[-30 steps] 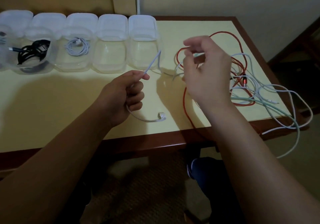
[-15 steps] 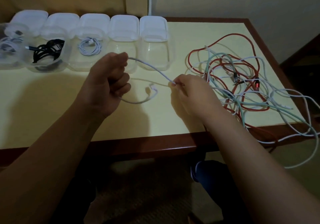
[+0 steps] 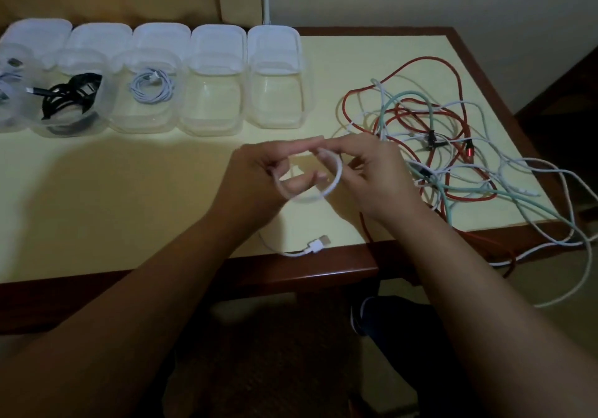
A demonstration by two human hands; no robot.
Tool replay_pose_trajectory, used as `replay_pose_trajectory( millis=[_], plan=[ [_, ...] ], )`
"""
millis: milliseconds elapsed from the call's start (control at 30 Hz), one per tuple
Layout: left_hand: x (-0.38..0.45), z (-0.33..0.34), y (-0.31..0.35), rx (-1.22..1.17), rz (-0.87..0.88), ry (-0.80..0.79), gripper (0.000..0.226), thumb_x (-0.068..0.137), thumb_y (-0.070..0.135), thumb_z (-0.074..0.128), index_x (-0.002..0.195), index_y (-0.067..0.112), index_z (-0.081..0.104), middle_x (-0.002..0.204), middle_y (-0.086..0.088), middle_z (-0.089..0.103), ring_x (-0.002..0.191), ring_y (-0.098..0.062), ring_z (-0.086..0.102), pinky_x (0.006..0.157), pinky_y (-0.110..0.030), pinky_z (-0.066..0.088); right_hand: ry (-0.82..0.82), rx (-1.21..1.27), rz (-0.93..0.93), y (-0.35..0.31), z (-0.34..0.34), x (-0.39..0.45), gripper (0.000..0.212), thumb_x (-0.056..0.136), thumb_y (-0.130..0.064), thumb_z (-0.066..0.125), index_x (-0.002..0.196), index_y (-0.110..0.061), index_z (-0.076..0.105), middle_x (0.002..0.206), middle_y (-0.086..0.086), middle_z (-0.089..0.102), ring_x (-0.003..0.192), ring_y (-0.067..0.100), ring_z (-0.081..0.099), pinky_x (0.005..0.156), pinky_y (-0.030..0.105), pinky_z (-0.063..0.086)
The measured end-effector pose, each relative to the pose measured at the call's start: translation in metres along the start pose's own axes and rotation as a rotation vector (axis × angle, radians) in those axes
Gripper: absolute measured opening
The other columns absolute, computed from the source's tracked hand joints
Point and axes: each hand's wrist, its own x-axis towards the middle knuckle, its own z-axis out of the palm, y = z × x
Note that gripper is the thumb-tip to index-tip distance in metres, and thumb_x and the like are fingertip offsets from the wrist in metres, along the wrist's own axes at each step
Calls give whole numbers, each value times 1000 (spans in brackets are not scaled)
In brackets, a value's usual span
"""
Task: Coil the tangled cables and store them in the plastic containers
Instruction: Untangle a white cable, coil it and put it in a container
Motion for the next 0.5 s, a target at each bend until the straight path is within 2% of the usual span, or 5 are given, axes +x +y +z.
replay_pose_trajectory(
  millis=[167,267,367,433,500],
  plan=[
    [5,5,3,146,119,145,16,94,10,74,107,16,80,88,-4,61,76,-1,57,69,-11,37,19,-3,-12,-6,1,0,15,100,-33,69,111,-30,79,88,-38,61,98,6,53,82,14,37],
    [8,-1,2,93,137,166,10,91,4,76,100,3,78,100,-7,72,89,2,64,77,-7,39,-29,-59,23,0,1,2,13,98,-32,70,107,-27,79,92,-26,67,102,15,52,84,23,38],
    [11,-10,7,-41,-78,213,10,90,15,77,96,7,78,113,0,76,95,5,68,81,-11,45,-87,-170,67,10,5,5,16,94,-25,68,108,-24,76,99,-15,66,106,20,48,89,32,38],
    [14,-17,9,-199,-224,245,12,91,19,76,97,9,78,111,6,77,76,6,66,67,-13,45,-110,-230,93,13,6,7,22,95,-28,64,112,-24,76,105,-10,68,109,23,48,96,38,40],
    [18,-27,7,-319,-302,284,20,92,23,75,104,7,78,85,10,76,47,-1,45,49,-17,33,-113,-277,118,14,4,8,26,99,-33,62,120,-24,75,111,-7,71,113,24,51,102,41,42]
  ],
)
